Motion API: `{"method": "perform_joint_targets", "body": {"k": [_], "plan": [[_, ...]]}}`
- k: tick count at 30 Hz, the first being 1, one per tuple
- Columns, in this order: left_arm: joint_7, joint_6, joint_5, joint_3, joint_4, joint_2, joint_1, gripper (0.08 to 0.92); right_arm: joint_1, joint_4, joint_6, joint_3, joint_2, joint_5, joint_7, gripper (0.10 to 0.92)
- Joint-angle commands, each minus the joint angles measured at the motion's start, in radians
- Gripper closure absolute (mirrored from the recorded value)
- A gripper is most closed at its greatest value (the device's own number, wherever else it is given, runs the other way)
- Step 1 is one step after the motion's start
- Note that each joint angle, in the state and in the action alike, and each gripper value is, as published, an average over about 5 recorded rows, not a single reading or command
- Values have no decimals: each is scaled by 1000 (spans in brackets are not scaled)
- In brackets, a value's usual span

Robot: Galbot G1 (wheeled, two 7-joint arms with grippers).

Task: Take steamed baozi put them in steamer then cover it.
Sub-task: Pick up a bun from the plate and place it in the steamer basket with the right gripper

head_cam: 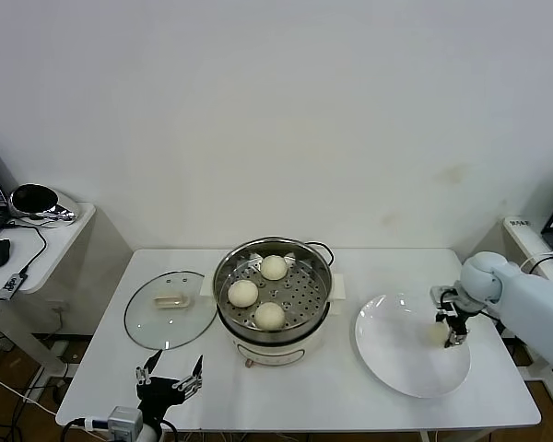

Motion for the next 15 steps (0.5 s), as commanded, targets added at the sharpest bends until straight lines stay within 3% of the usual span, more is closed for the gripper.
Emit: {"method": "perform_joint_targets", "body": {"k": [1,9,15], "plan": [[-1,0,3,1,1,1,-5,177,81,47,-25,-50,-29,92,-16,418],[-1,-2,7,9,0,2,-21,177,385,193,-103,-207,-48,342,-79,414],[0,-4,-1,7,-13,8,-27,177,657,235,-164,-402,58,527,-108,414]]}}
